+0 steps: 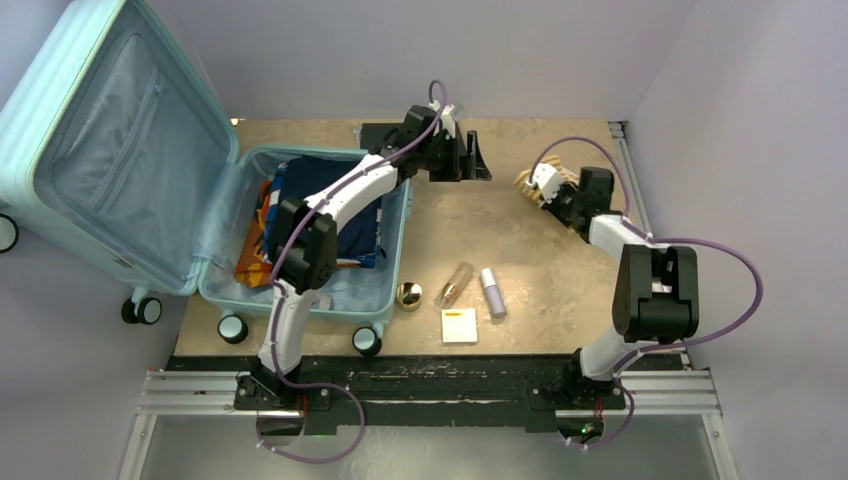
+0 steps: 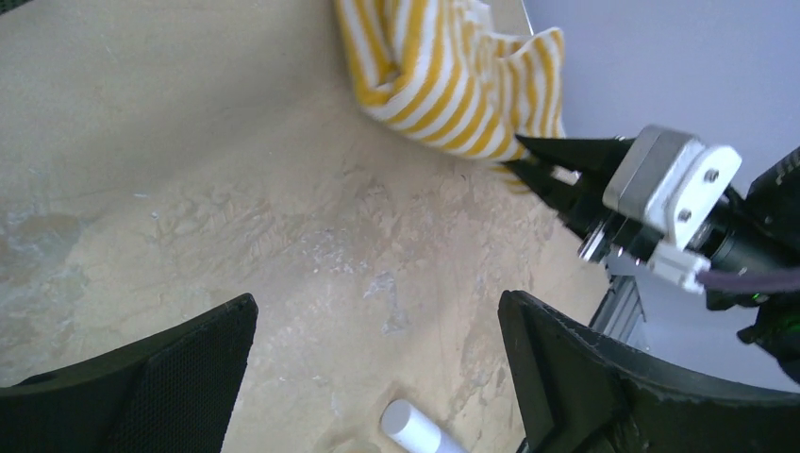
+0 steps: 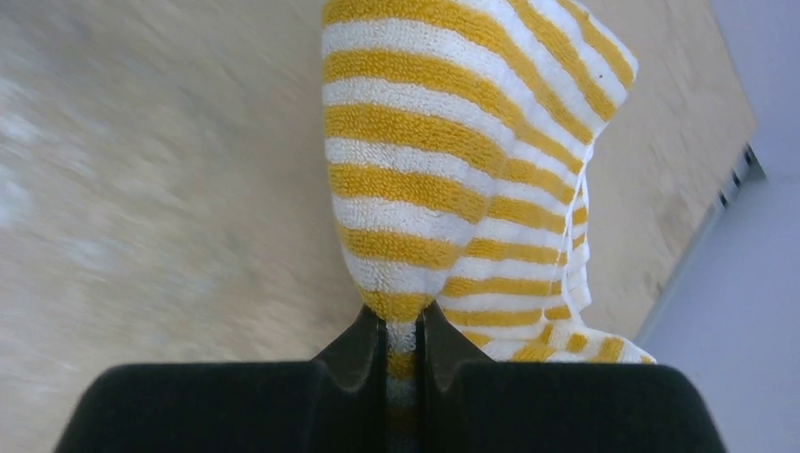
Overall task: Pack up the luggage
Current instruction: Pick up the clothes from the corner of the board.
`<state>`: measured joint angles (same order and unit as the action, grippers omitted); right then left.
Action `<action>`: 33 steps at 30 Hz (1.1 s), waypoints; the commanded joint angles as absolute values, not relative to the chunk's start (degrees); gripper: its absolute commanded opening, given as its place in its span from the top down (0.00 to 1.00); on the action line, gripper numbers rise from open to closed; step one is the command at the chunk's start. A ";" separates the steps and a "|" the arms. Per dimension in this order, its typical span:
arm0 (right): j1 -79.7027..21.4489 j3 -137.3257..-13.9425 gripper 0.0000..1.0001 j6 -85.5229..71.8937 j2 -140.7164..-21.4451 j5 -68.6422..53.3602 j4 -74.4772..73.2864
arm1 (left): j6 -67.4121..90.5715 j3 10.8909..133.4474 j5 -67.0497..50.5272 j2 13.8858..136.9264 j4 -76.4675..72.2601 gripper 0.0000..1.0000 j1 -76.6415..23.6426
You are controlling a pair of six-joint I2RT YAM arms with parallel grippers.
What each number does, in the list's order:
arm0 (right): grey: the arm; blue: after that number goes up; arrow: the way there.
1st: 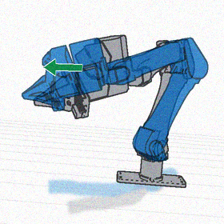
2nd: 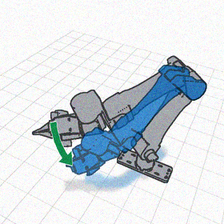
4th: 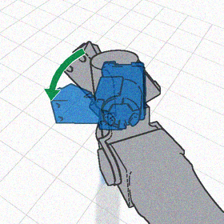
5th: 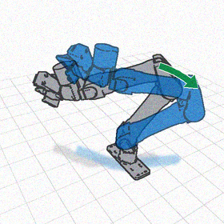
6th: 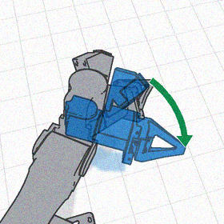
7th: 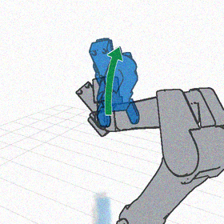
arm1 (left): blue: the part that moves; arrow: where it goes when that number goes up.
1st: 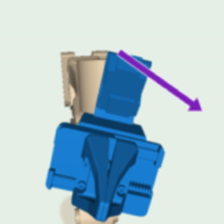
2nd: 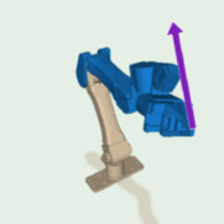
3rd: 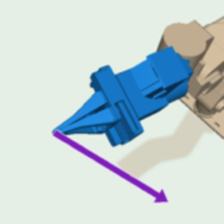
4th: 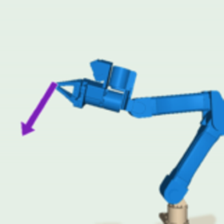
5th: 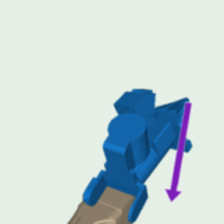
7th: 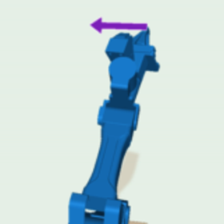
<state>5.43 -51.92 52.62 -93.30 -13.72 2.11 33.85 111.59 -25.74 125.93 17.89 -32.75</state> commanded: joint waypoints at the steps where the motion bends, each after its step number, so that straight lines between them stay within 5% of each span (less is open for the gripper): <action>1: -0.40 -55.86 1.00 40.93 -91.66 -18.27 0.61 | 40.79 110.34 -27.67 126.25 13.25 0.01 -32.79; 22: -11.89 -56.80 1.00 22.08 -92.48 -26.36 10.69 | 50.43 108.33 -21.33 129.68 15.50 0.01 -33.66; 33: -12.83 -57.54 1.00 19.26 -97.64 -24.66 11.68 | 52.41 106.25 -27.60 125.11 9.97 0.01 -32.05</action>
<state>-12.12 -56.12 21.34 -96.38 -23.79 8.91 50.41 106.63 -24.18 129.99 14.98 -32.95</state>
